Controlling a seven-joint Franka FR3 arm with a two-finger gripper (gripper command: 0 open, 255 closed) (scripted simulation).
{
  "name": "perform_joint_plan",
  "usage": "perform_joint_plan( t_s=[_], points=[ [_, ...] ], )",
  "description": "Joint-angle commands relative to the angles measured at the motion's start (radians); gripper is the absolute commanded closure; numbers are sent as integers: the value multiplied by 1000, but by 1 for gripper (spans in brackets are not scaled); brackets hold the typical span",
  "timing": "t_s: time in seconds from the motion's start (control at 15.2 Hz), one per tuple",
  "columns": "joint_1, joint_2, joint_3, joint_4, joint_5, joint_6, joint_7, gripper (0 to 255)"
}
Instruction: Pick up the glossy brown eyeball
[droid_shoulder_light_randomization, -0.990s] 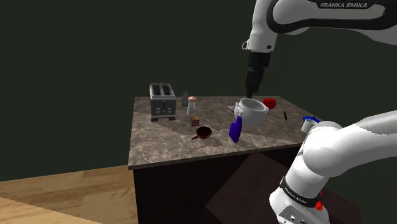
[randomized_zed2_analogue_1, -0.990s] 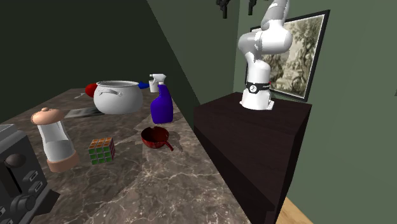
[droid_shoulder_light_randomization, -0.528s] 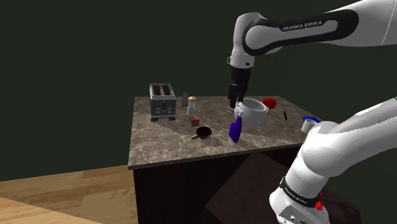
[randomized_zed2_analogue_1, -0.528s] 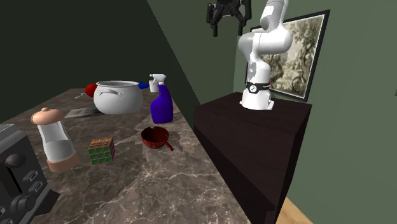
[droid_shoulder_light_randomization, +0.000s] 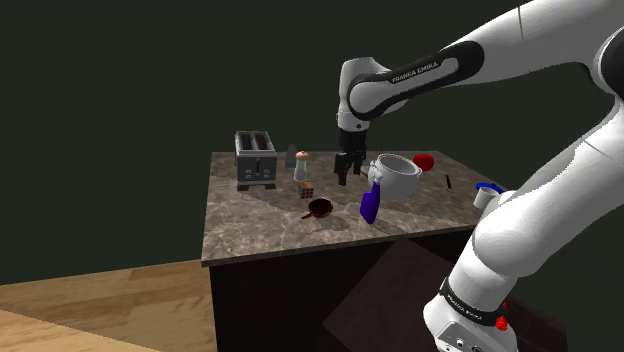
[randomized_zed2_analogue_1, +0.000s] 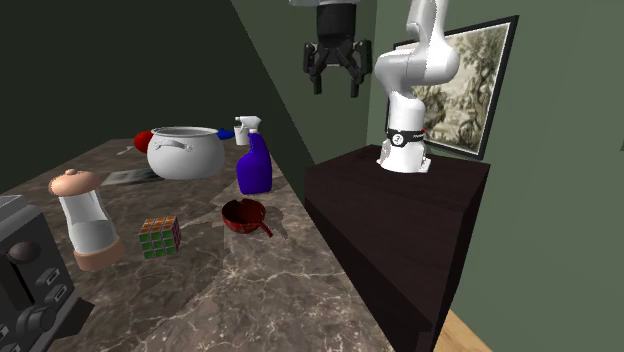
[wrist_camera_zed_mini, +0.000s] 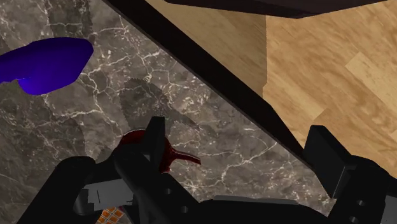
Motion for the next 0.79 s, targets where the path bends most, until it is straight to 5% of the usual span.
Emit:
perform_joint_plan(
  t_s=[0.0, 0.73],
  points=[
    [-4, 87, 3, 23, -10, 63, 16, 0],
    [-21, 524, -7, 225, -77, 283, 99, 0]
  ],
)
